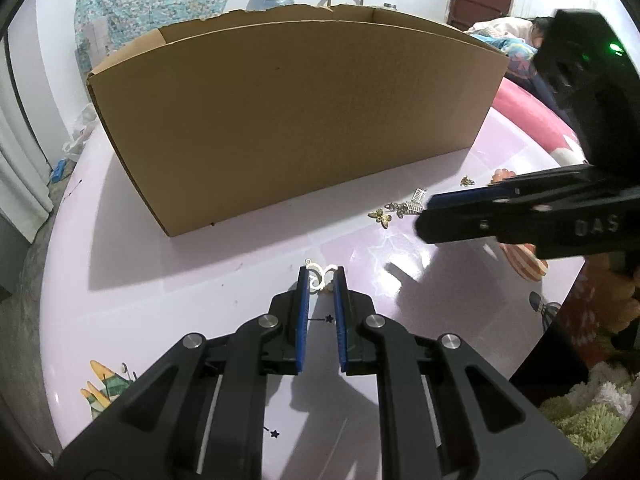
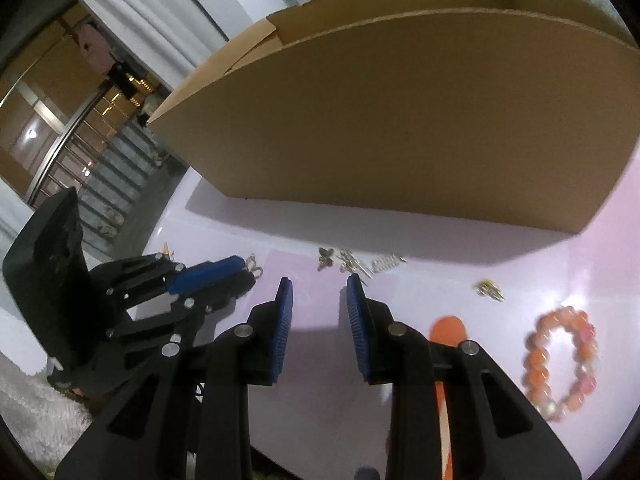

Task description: Organize jewelry

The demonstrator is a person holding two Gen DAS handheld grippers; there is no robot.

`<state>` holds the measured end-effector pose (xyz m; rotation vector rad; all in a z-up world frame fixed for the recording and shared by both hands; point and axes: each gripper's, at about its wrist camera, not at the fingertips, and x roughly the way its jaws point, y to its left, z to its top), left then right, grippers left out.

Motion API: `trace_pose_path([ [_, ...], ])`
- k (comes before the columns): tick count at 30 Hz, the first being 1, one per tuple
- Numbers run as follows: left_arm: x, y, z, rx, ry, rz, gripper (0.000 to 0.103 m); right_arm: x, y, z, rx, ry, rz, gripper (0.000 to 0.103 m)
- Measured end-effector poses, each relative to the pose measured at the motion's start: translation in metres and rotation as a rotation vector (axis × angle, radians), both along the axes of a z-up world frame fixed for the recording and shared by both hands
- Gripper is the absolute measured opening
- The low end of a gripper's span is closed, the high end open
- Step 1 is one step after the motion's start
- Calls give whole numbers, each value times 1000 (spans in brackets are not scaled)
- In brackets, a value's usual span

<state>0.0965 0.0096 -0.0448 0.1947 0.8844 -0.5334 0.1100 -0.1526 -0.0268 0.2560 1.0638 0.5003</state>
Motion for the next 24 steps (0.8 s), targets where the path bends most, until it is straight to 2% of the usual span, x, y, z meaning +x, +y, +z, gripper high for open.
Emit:
trace_pose_path([
  [5, 1, 6, -1, -13, 1, 2, 11, 9, -4, -6, 19, -3, -10, 28],
  [10, 0, 8, -1, -16, 0, 2, 11, 13, -9, 0, -107, -54, -80, 27],
  [13, 0, 10, -1, -19, 1, 2, 11, 8, -4, 6, -176, -94, -66, 27],
  [17, 0, 11, -1, -17, 1, 3, 11, 3, 19, 6, -355, -167, -24, 25],
  [18, 0, 11, -1, -16, 0, 3, 11, 3, 22, 4, -390, -171, -21, 22],
  [21, 0, 10, -1, -13, -2, 3, 11, 0, 25, 3, -476, -198, -39, 21],
  [22, 0, 10, -1, -11, -2, 2, 11, 0, 24, 4, -491, -199, -50, 21],
  [24, 0, 10, -1, -13, -2, 3, 11, -3, 19, 5, -432, -181, -57, 21],
])
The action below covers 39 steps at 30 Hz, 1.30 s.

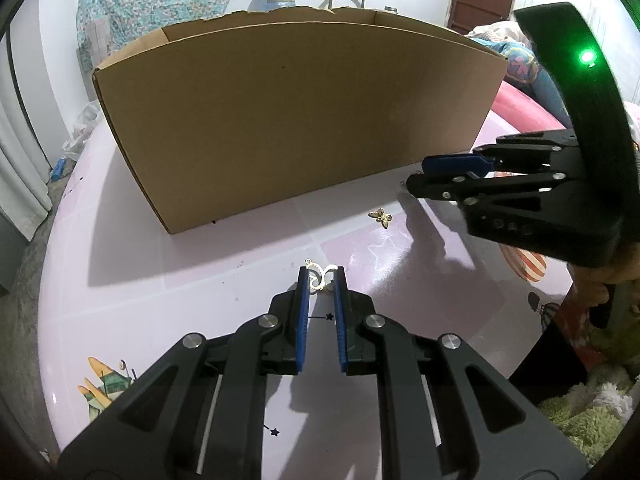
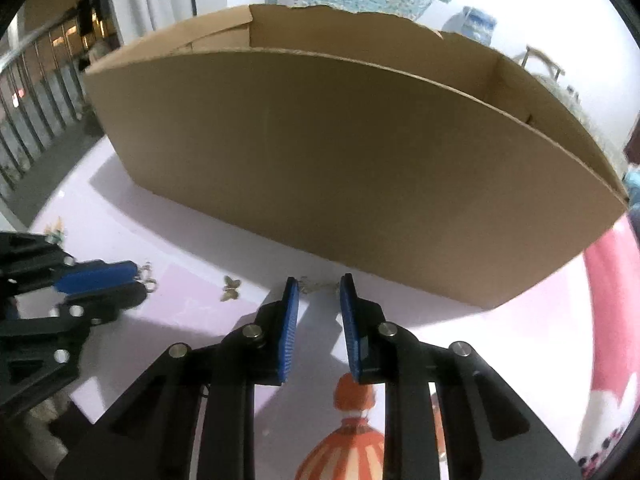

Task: Organize jewelry
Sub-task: 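Hold the white earring in the left gripper above the table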

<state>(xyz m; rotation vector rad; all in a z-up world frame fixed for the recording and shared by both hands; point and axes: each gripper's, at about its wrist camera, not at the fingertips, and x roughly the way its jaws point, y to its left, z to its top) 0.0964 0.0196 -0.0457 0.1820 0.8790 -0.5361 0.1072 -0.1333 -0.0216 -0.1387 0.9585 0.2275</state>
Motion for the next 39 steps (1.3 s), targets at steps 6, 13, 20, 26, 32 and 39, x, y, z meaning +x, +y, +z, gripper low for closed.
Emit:
trace_pose_path([
  [6, 0, -1, 1, -1, -2, 2, 11, -5, 9, -4, 153, 37, 70, 22],
  [13, -1, -2, 1, -2, -2, 3, 11, 4, 18, -11, 135, 33, 97, 22],
  [20, -1, -2, 1, -7, -2, 5, 11, -7, 22, -5, 62, 0, 118, 21],
  [26, -1, -1, 1, -7, -2, 6, 11, -11, 29, -5, 46, -7, 127, 16],
  [32, -1, -1, 1, -7, -3, 6, 11, -9, 27, -3, 66, 3, 125, 9],
  [39, -1, -2, 1, -6, -6, 8, 11, -8, 19, -5, 113, 5, 105, 7],
])
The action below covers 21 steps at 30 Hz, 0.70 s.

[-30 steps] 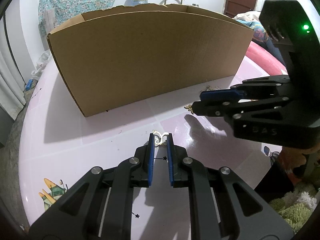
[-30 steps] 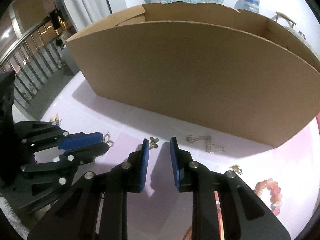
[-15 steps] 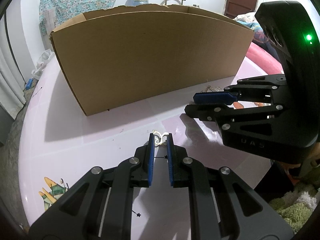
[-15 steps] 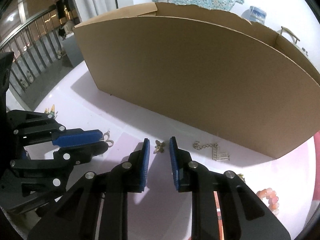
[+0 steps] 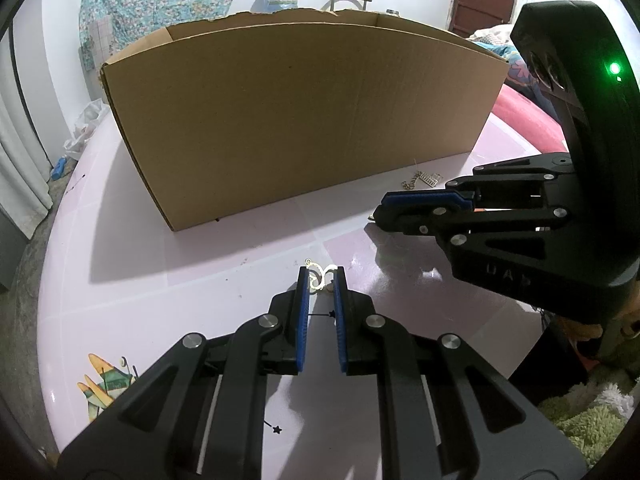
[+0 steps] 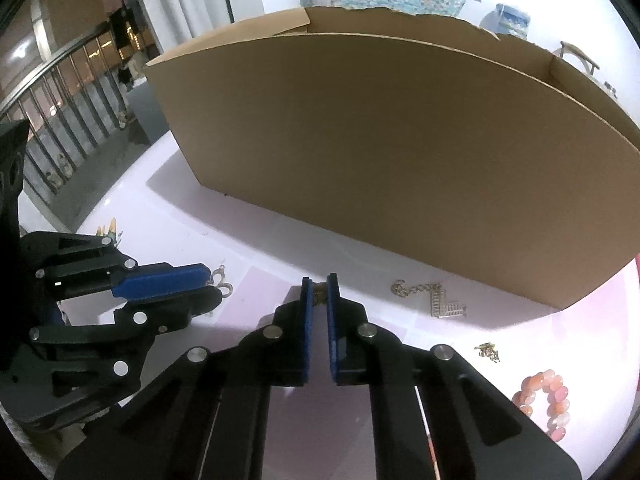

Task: Organize jewelry
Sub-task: 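Hold the white earring in the left gripper above the table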

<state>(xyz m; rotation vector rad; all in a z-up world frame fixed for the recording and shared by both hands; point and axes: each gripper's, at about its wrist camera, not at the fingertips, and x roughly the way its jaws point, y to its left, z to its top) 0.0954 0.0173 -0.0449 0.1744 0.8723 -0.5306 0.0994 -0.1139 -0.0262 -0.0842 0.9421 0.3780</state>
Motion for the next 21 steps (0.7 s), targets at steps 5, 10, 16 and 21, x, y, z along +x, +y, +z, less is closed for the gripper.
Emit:
trace_pose_path([
  [5, 0, 0, 0, -1, -1, 1, 11, -1, -5, 1, 17, 0, -11, 7],
  [10, 0, -1, 1, -4, -6, -1, 11, -4, -14, 9, 36, -10, -28, 7],
  [16, -2, 2, 2, -18, -7, -8, 11, -11, -22, 17, 36, -24, -50, 7],
  [21, -8, 3, 10, -30, -21, -13, 11, -21, -28, 29, 41, -48, -57, 7],
])
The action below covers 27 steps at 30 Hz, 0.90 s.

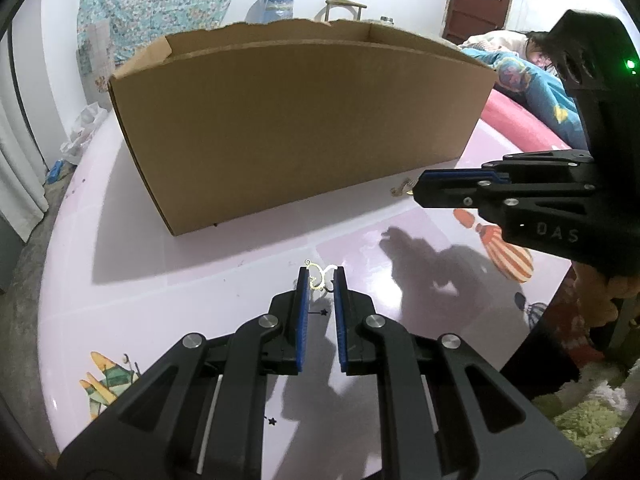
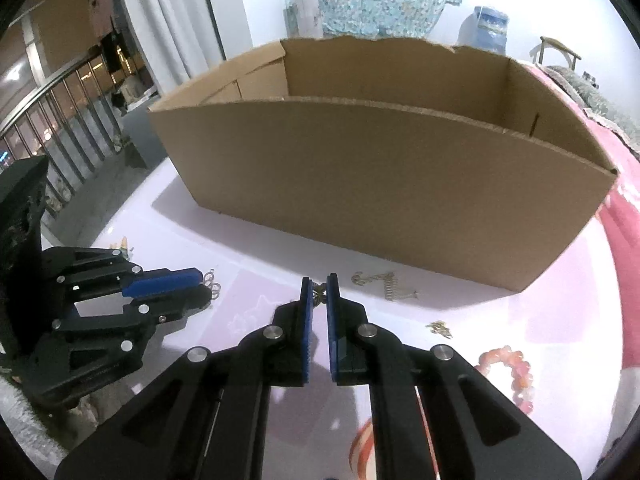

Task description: Organize jewelry

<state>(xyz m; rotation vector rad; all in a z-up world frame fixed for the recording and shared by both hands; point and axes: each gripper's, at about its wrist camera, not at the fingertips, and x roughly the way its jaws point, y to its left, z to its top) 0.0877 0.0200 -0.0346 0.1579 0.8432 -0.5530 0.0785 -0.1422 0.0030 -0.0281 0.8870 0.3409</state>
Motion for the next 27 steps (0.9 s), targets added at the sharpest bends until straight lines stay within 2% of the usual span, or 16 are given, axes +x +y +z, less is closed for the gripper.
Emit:
trace_pose_path([
  [8, -12, 1, 33, -40, -55, -19, 11, -16, -10, 37, 32, -70, -3, 7],
  [13, -11, 1, 88, -153, -156, -66, 11, -14, -18, 86, 62, -188, 3, 7],
  [16, 3, -2, 112, -221, -178, -87, 11, 0, -28, 109, 103, -223, 3, 7],
  [18, 28, -11, 121, -260, -138, -93, 11, 22, -35, 117, 120, -216, 7, 7],
  [20, 52, -23, 120, -255, -93, -79, 11, 48, -40, 118, 129, -182, 4, 7],
  [23, 88, -37, 107, -226, 13, -38, 11, 93, -51, 109, 197, -70, -7, 7],
  [25, 114, -42, 94, -266, 129, -27, 11, 116, -56, 100, 224, 0, -23, 7],
  [27, 130, -43, 83, -293, 197, 3, 11, 142, -58, 88, 240, 80, -30, 7],
])
